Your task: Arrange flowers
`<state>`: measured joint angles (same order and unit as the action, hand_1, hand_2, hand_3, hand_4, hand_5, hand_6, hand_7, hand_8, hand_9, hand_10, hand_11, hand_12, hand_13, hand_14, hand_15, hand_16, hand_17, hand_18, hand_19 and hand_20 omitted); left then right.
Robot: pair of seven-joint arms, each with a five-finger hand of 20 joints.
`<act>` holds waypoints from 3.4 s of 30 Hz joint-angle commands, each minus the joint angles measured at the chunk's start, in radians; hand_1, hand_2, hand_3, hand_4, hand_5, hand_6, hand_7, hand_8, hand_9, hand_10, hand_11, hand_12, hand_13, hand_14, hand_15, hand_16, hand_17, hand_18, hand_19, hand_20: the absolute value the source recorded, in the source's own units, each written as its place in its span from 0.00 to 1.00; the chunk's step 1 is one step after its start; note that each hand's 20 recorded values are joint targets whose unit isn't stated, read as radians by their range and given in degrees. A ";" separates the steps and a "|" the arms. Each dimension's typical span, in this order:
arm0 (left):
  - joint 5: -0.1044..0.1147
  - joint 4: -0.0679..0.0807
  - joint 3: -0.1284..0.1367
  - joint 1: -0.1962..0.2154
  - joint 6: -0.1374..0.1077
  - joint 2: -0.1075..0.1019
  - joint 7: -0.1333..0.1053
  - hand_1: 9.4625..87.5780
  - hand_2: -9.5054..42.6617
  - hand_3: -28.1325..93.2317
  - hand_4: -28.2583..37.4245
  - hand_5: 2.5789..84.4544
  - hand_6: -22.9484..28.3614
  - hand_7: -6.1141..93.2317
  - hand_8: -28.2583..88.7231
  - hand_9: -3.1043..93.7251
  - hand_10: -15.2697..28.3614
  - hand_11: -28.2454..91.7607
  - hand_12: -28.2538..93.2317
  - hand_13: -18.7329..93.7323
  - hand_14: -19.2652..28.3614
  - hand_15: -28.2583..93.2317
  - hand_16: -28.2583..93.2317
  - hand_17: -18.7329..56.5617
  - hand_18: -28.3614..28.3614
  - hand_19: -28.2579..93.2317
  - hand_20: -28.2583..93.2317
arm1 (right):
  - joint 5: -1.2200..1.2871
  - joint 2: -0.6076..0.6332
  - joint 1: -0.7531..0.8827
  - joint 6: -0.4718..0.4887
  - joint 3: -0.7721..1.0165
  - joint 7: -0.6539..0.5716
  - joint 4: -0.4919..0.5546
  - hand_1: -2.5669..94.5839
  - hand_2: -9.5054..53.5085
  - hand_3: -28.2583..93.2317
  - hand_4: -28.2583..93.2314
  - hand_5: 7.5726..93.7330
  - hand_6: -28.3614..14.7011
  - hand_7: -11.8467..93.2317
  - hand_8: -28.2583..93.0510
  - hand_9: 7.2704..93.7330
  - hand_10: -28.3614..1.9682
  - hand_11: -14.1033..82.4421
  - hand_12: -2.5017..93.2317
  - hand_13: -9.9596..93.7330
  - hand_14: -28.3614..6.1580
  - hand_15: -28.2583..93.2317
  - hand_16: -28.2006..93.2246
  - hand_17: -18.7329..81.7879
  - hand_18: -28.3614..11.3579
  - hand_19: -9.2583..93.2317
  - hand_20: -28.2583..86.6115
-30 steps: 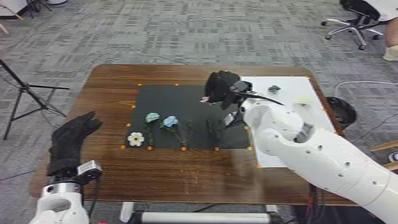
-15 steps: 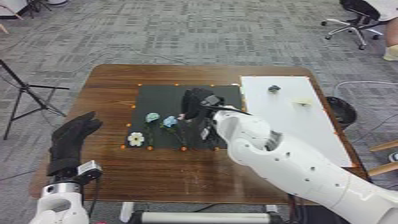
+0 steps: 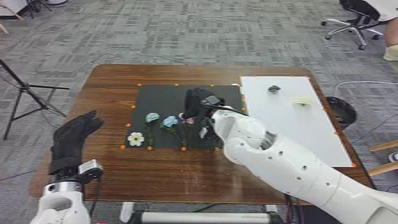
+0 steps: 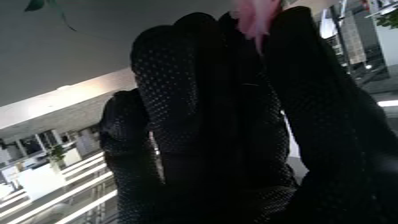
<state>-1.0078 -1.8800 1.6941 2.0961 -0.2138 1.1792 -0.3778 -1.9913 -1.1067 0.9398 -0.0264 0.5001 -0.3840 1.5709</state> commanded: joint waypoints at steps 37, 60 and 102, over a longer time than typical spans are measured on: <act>-0.005 -0.007 0.003 0.009 0.012 -0.002 0.010 0.21 0.10 0.83 0.08 0.61 0.47 0.23 0.18 0.60 0.67 0.42 0.35 0.58 0.77 0.38 0.25 0.39 0.70 0.29 0.41 | -0.350 0.256 0.075 0.158 0.330 0.068 -0.041 0.30 0.00 0.80 0.08 0.33 0.55 0.18 0.19 0.32 0.35 0.18 0.22 0.50 0.30 0.41 0.48 0.36 0.16 0.58 0.61; -0.002 -0.013 0.003 0.017 0.006 0.007 0.000 0.21 0.10 0.82 0.08 0.62 0.47 0.23 0.18 0.60 0.67 0.42 0.35 0.58 0.77 0.38 0.25 0.39 0.70 0.29 0.40 | -0.416 0.361 0.322 0.136 0.564 -0.043 -0.099 0.46 0.00 0.79 0.07 0.49 0.60 0.24 0.17 0.53 0.48 0.24 0.18 0.71 0.44 0.58 0.45 0.47 0.17 0.73 0.69; -0.005 -0.001 -0.004 -0.003 0.020 -0.001 0.010 0.21 0.10 0.83 0.08 0.62 0.47 0.23 0.18 0.60 0.67 0.42 0.35 0.59 0.77 0.38 0.25 0.39 0.70 0.29 0.41 | -0.199 0.234 0.027 -0.079 0.022 0.240 0.081 0.67 0.06 0.65 0.10 0.81 0.69 0.27 0.28 0.86 0.58 0.21 0.30 0.83 0.57 0.61 0.51 0.56 0.19 0.80 0.75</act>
<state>-1.0098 -1.8833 1.6935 2.0972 -0.2054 1.1785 -0.3732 -2.1680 -0.8322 0.9817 -0.1081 0.5415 -0.1602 1.6575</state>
